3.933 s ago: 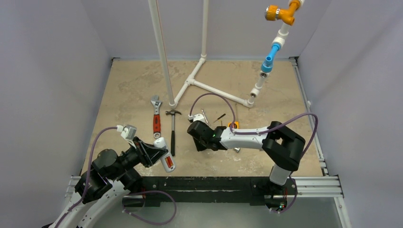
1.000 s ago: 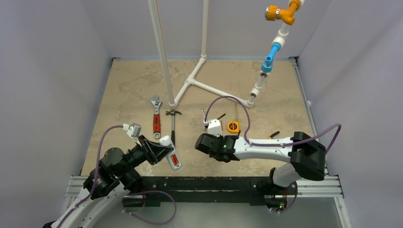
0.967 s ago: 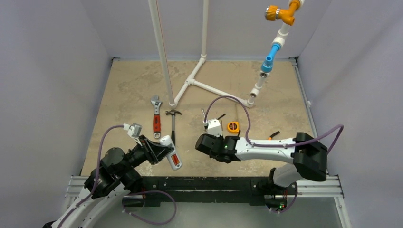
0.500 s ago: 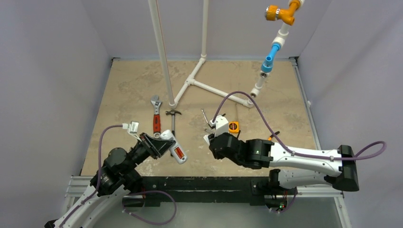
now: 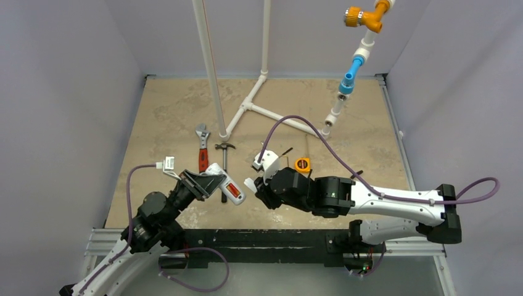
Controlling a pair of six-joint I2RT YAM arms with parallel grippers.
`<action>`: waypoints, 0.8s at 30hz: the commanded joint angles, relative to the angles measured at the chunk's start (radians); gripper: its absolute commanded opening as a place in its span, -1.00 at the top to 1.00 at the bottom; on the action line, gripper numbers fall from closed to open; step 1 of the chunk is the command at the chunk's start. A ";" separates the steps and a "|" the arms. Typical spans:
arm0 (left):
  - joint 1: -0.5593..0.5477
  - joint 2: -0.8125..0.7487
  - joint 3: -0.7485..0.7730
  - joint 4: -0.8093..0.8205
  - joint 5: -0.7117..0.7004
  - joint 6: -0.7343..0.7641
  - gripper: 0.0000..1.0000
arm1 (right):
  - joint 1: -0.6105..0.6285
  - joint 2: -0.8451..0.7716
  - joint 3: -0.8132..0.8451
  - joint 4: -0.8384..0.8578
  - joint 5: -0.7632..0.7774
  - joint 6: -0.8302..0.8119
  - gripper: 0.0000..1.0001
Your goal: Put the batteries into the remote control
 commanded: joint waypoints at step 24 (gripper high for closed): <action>-0.003 0.043 0.017 -0.019 -0.083 -0.097 1.00 | 0.058 0.267 0.319 -0.107 0.082 -0.047 0.76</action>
